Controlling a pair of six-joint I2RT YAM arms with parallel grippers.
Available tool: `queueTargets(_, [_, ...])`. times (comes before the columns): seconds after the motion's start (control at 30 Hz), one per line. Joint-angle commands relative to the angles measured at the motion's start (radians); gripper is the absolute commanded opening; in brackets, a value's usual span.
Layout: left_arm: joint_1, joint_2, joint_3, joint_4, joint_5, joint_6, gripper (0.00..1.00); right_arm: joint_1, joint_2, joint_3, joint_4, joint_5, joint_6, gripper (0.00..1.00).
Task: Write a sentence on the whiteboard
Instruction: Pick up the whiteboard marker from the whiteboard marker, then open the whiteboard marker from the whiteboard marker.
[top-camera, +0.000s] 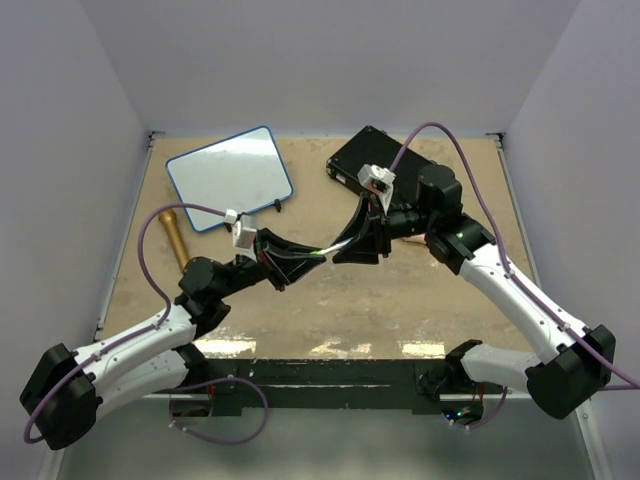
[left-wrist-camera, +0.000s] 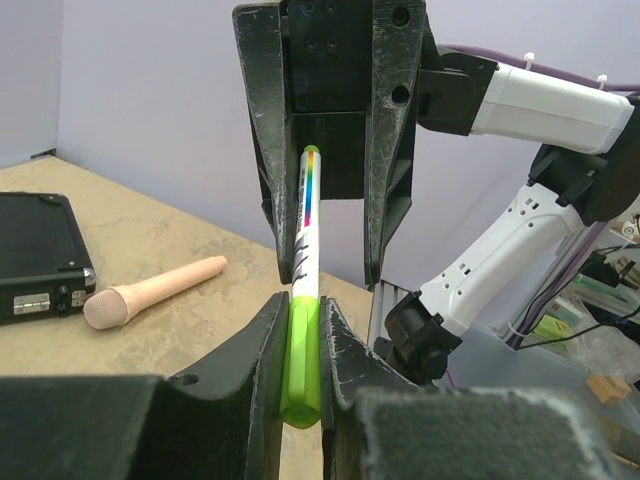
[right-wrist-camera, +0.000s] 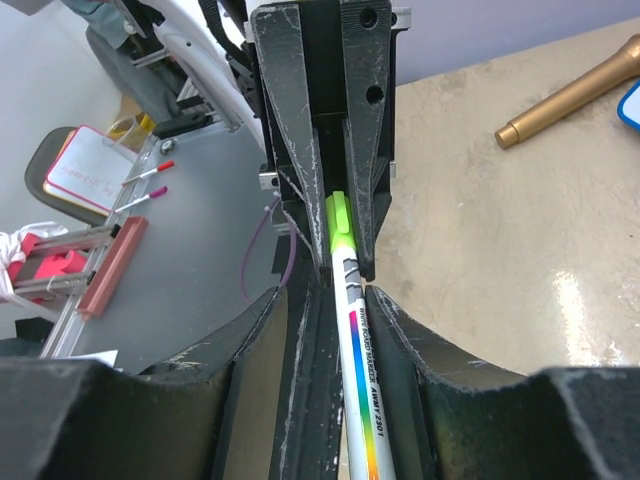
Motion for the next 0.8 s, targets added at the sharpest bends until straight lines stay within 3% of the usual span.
queueTargets(0.0, [-0.005,0.011,-0.022,0.049,0.016,-0.011,0.0,0.007,-0.006,-0.008,0.078,-0.026,0.045,0.41])
queueTargets(0.27, [-0.005,0.008,-0.028,0.055,0.01,-0.014,0.0,0.009,-0.003,-0.012,0.086,-0.021,0.055,0.27])
queueTargets(0.33, [-0.005,0.009,-0.028,0.055,0.011,-0.014,0.0,0.007,-0.001,-0.014,0.084,-0.026,0.059,0.18])
queueTargets(0.4, [-0.005,0.009,-0.029,0.055,0.01,-0.013,0.0,0.009,-0.001,-0.017,0.086,-0.035,0.062,0.0])
queueTargets(0.6, [-0.003,-0.029,-0.039,0.03,0.041,0.013,0.0,-0.002,-0.017,-0.003,0.069,-0.102,-0.01,0.0])
queueTargets(0.77, [0.093,-0.116,-0.048,-0.031,0.172,0.032,0.0,-0.101,-0.023,0.009,0.018,-0.257,-0.157,0.0])
